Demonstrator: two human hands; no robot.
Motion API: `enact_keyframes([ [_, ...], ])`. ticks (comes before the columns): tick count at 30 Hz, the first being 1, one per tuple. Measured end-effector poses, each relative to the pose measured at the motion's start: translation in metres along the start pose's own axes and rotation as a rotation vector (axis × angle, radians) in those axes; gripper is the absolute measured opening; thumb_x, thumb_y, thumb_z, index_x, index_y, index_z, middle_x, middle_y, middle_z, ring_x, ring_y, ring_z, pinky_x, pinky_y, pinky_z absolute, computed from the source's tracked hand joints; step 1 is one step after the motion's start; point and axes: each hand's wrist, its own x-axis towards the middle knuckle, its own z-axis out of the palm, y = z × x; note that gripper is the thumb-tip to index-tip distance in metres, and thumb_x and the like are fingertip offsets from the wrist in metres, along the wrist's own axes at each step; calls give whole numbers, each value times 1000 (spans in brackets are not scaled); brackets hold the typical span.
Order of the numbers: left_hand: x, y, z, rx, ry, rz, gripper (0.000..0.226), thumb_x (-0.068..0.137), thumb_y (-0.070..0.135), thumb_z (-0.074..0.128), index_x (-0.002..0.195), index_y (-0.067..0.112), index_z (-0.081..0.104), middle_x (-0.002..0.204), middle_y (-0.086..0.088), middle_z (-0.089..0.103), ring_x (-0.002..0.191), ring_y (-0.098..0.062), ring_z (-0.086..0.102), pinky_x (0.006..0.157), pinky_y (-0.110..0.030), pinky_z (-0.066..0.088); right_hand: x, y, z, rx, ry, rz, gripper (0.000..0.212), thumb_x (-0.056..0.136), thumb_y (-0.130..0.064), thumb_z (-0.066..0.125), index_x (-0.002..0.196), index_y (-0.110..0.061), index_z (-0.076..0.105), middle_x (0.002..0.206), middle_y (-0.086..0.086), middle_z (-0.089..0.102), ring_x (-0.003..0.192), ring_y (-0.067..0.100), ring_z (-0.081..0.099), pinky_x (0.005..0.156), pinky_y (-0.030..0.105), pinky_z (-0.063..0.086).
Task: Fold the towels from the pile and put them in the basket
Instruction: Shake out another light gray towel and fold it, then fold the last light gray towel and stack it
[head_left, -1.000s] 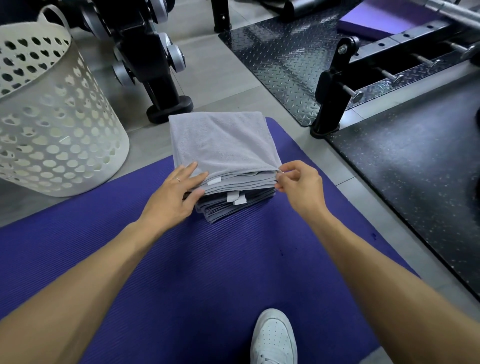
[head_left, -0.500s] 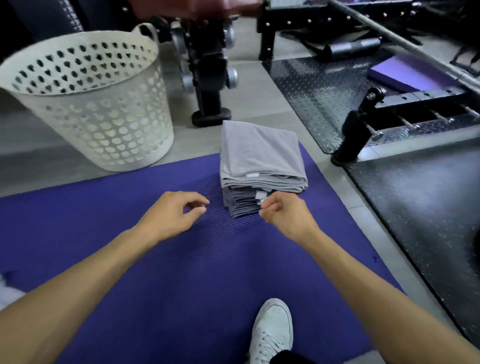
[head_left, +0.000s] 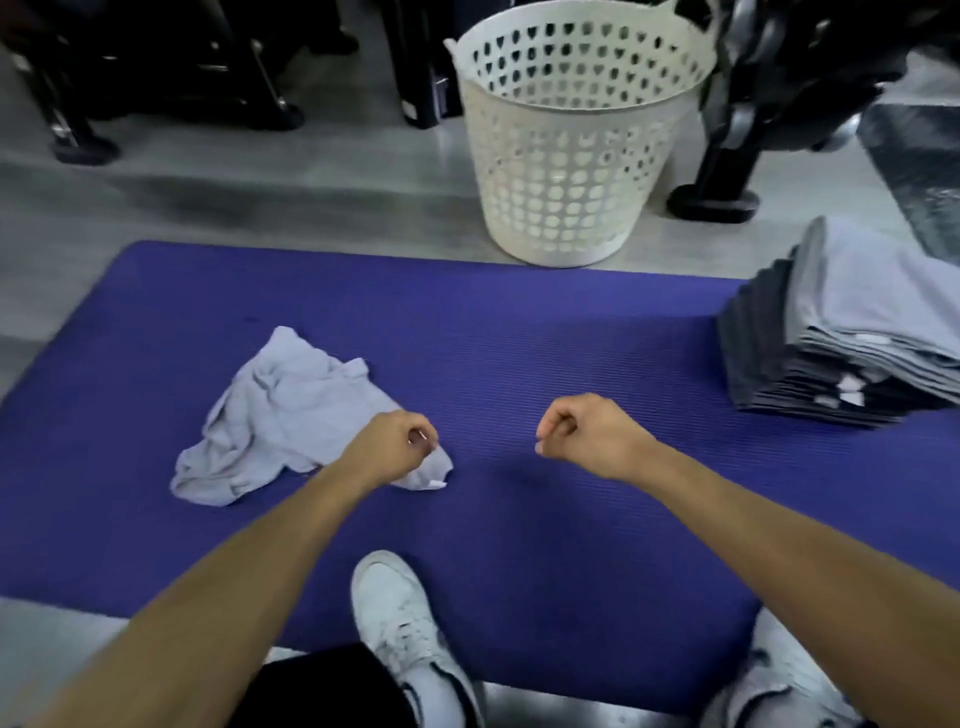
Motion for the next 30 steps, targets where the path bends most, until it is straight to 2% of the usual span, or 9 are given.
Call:
enact_keyframes([
  [3, -6, -58, 14, -188, 152, -195, 16, 88, 10, 62, 82, 20, 71, 85, 3, 70, 77, -17, 64, 63, -29, 51, 22, -13, 50, 10, -6, 24, 6, 87, -19, 72, 89, -17, 67, 79, -6, 68, 70, 7, 61, 60, 19, 47],
  [5, -5, -92, 26, -240, 185, -279, 12, 88, 9, 62, 87, 19, 70, 90, 0, 70, 81, -18, 64, 67, -30, 52, 34, -14, 75, 23, -13, 57, 6, 87, -20, 72, 89, -19, 66, 84, -4, 69, 77, 10, 64, 62, 19, 47],
  [10, 15, -115, 66, -39, 44, -241, 39, 89, 9, 57, 126, 17, 60, 123, -8, 55, 114, -27, 55, 89, -41, 51, 52, -8, 104, 86, -4, 138, 5, 88, -22, 71, 89, -24, 65, 81, -4, 70, 67, 5, 61, 51, 14, 40],
  [14, 30, -99, 93, 239, -33, -94, 49, 93, 14, 54, 140, 26, 48, 143, -5, 38, 129, -26, 43, 97, -42, 46, 53, 5, 102, 118, 2, 193, 6, 88, -21, 71, 91, -22, 66, 79, -6, 72, 72, 4, 65, 63, 19, 49],
  [17, 40, -99, 106, 355, -41, -57, 42, 95, 13, 53, 134, 28, 55, 149, -5, 34, 135, -25, 36, 103, -38, 38, 49, 17, 95, 146, 25, 218, 6, 88, -21, 72, 91, -22, 67, 80, -4, 74, 80, 8, 70, 77, 27, 57],
  [20, 45, -102, 108, 301, 45, -39, 32, 92, 8, 54, 116, 24, 68, 136, -3, 48, 125, -23, 44, 98, -34, 39, 43, 28, 84, 139, 34, 223, 5, 89, -22, 72, 91, -23, 68, 79, -3, 74, 82, 13, 71, 78, 30, 58],
  [23, 40, -94, 95, 123, 96, -25, 15, 93, 17, 60, 99, 19, 74, 103, -2, 65, 98, -24, 60, 78, -36, 49, 33, 33, 71, 139, 52, 223, 4, 89, -22, 71, 91, -23, 68, 78, -3, 74, 80, 11, 71, 77, 29, 58],
  [25, 33, -76, 73, -8, 158, -28, 13, 93, 26, 64, 92, 19, 75, 82, 0, 69, 78, -21, 62, 65, -34, 49, 25, 35, 60, 141, 69, 209, 4, 89, -22, 71, 90, -23, 68, 76, -5, 72, 80, 9, 70, 75, 26, 56],
  [30, 7, 0, 12, -141, 267, 143, 10, 88, 26, 73, 93, 21, 79, 76, 3, 72, 65, -13, 61, 65, -35, 51, -9, 37, 27, 116, 131, 117, 4, 89, -23, 72, 89, -24, 67, 79, -7, 71, 80, 9, 69, 72, 22, 55],
])
